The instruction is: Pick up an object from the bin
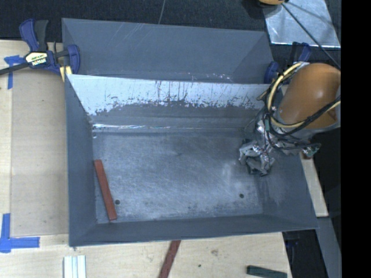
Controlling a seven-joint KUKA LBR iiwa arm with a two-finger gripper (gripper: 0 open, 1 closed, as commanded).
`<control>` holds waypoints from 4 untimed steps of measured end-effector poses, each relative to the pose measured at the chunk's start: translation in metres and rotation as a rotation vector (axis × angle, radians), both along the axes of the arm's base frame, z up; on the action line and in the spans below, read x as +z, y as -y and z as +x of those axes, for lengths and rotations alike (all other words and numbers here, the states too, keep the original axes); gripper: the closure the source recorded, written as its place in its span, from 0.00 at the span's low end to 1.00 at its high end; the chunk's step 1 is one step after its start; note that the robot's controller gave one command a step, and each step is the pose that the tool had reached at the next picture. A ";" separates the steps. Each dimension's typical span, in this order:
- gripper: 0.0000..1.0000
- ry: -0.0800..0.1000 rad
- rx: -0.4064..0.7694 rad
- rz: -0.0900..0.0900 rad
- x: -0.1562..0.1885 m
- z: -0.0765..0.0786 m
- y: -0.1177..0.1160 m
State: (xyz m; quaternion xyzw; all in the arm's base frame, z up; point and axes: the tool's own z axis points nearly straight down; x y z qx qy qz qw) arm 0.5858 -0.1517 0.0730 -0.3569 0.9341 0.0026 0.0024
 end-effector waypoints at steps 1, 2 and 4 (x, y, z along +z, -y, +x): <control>1.00 -0.005 -0.007 -0.004 0.049 0.004 0.002; 1.00 0.010 -0.039 -0.008 0.077 0.029 -0.001; 0.00 0.001 0.370 -0.007 0.124 0.014 -0.011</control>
Offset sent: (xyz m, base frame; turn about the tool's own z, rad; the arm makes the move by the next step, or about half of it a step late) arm 0.0327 0.0048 0.0646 0.0472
